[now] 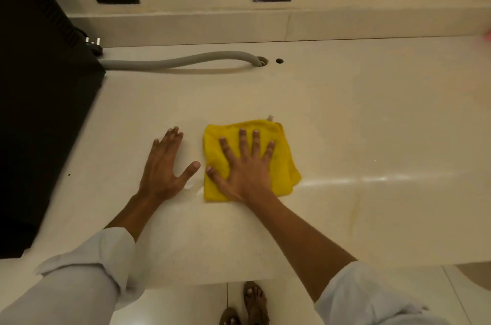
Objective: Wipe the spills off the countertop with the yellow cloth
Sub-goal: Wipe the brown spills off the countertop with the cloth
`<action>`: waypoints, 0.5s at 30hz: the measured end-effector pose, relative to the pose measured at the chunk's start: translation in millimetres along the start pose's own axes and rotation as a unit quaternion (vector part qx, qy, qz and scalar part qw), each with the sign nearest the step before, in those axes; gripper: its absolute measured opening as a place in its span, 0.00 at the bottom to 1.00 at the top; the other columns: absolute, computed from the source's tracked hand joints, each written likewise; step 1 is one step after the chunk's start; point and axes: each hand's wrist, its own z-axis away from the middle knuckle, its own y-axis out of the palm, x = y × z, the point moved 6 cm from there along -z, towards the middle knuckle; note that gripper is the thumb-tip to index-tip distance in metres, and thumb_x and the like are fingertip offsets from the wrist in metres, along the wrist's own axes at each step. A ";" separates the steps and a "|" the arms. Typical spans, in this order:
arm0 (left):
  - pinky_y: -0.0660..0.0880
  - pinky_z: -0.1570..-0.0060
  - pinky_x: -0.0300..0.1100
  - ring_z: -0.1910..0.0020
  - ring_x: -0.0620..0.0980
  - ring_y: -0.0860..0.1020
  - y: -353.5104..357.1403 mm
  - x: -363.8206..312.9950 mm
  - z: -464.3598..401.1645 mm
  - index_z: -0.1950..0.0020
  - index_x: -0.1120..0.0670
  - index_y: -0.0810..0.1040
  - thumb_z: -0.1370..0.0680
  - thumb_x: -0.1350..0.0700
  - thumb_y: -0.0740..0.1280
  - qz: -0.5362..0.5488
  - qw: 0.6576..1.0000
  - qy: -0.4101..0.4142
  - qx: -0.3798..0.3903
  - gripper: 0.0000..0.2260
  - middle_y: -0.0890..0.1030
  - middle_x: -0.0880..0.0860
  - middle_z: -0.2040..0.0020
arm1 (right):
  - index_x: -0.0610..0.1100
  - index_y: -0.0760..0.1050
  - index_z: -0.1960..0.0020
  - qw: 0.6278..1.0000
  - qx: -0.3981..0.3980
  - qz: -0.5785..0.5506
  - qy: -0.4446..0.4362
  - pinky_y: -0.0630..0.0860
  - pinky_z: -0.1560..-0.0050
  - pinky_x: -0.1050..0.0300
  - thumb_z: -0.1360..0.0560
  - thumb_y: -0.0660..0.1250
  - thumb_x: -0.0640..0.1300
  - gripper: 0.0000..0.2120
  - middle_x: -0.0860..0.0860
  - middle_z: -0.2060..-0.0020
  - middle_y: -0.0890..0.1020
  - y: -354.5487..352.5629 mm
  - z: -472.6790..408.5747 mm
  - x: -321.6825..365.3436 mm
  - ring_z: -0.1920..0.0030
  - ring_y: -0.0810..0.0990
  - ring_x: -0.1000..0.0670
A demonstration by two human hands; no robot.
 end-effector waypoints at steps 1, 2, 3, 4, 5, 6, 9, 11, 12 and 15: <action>0.50 0.23 0.54 0.22 0.51 0.55 -1.1 -1.9 0.6 0.23 0.58 0.58 0.29 0.26 0.46 -0.009 1.000 0.004 -0.002 0.45 0.58 0.56 0.22 | 0.59 0.51 0.22 1.000 -0.004 -0.001 -0.001 0.39 0.29 0.23 0.28 0.45 0.76 0.40 0.42 0.20 0.52 -2.0 13.9 -1.3 0.22 0.42 0.33; 0.51 0.23 0.55 0.22 0.52 0.56 -2.2 -4.0 1.7 0.24 0.58 0.60 0.29 0.26 0.46 -0.018 1.000 0.007 -0.004 0.45 0.59 0.57 0.22 | 0.59 0.51 0.22 1.000 -0.007 -0.003 -0.001 0.39 0.29 0.23 0.28 0.46 0.75 0.39 0.42 0.20 0.53 -3.7 29.2 -3.8 0.21 0.43 0.33; 0.51 0.23 0.55 0.23 0.52 0.57 -3.3 -6.4 3.2 0.25 0.59 0.61 0.29 0.26 0.46 -0.027 1.000 0.009 -0.004 0.45 0.60 0.57 0.22 | 0.59 0.51 0.22 1.000 -0.009 -0.004 0.002 0.39 0.29 0.23 0.28 0.46 0.75 0.39 0.42 0.20 0.53 -5.6 45.1 -7.8 0.21 0.43 0.33; 0.52 0.23 0.55 0.23 0.53 0.58 -4.2 -9.1 5.0 0.26 0.59 0.63 0.29 0.26 0.46 -0.036 0.999 0.010 -0.005 0.45 0.61 0.57 0.23 | 0.59 0.51 0.22 1.000 -0.011 -0.005 0.007 0.39 0.29 0.23 0.27 0.46 0.75 0.38 0.42 0.20 0.53 -7.7 60.8 -13.5 0.21 0.43 0.34; 0.53 0.24 0.55 0.23 0.53 0.59 -5.2 -12.3 6.6 0.26 0.59 0.64 0.29 0.26 0.46 -0.043 0.999 0.011 -0.008 0.45 0.62 0.58 0.23 | 0.59 0.50 0.22 1.000 -0.012 -0.004 0.015 0.39 0.29 0.23 0.27 0.46 0.75 0.38 0.43 0.20 0.53 -10.4 75.4 -21.1 0.21 0.44 0.34; 0.53 0.24 0.55 0.23 0.53 0.60 -6.2 -16.5 8.4 0.27 0.60 0.65 0.29 0.26 0.46 -0.046 0.999 0.011 -0.012 0.45 0.63 0.58 0.24 | 0.60 0.49 0.22 1.000 -0.011 -0.001 0.026 0.39 0.29 0.24 0.27 0.45 0.75 0.38 0.43 0.20 0.53 -13.7 88.9 -30.3 0.21 0.44 0.34; 0.54 0.24 0.54 0.24 0.53 0.61 -6.3 -35.9 12.0 0.28 0.60 0.67 0.29 0.26 0.46 -0.033 0.999 0.008 -0.023 0.44 0.65 0.58 0.24 | 0.60 0.49 0.22 0.998 -0.003 0.008 0.065 0.38 0.28 0.25 0.26 0.44 0.74 0.36 0.44 0.20 0.52 -24.4 121.4 -62.9 0.21 0.44 0.35; 0.53 0.24 0.53 0.24 0.52 0.60 -4.3 -58.1 13.2 0.28 0.59 0.67 0.28 0.28 0.49 -0.013 0.999 0.011 -0.028 0.42 0.65 0.57 0.24 | 0.61 0.49 0.22 0.996 0.002 0.012 0.091 0.37 0.28 0.25 0.26 0.44 0.73 0.36 0.44 0.20 0.52 -33.6 135.8 -86.2 0.21 0.43 0.36; 0.53 0.23 0.52 0.24 0.52 0.60 -1.2 -67.4 12.9 0.28 0.59 0.67 0.28 0.30 0.51 0.000 1.000 0.010 -0.028 0.41 0.65 0.57 0.24 | 0.61 0.48 0.22 0.995 0.008 0.014 0.102 0.37 0.28 0.25 0.26 0.43 0.73 0.35 0.45 0.20 0.51 -34.7 138.6 -96.7 0.21 0.43 0.36; 0.54 0.23 0.52 0.24 0.51 0.61 7.5 -101.4 13.0 0.28 0.59 0.67 0.27 0.33 0.53 0.039 0.998 0.013 -0.037 0.38 0.66 0.57 0.25 | 0.62 0.48 0.22 0.992 0.010 0.017 0.127 0.36 0.28 0.26 0.26 0.43 0.73 0.35 0.45 0.20 0.51 -42.3 140.7 -123.6 0.21 0.43 0.36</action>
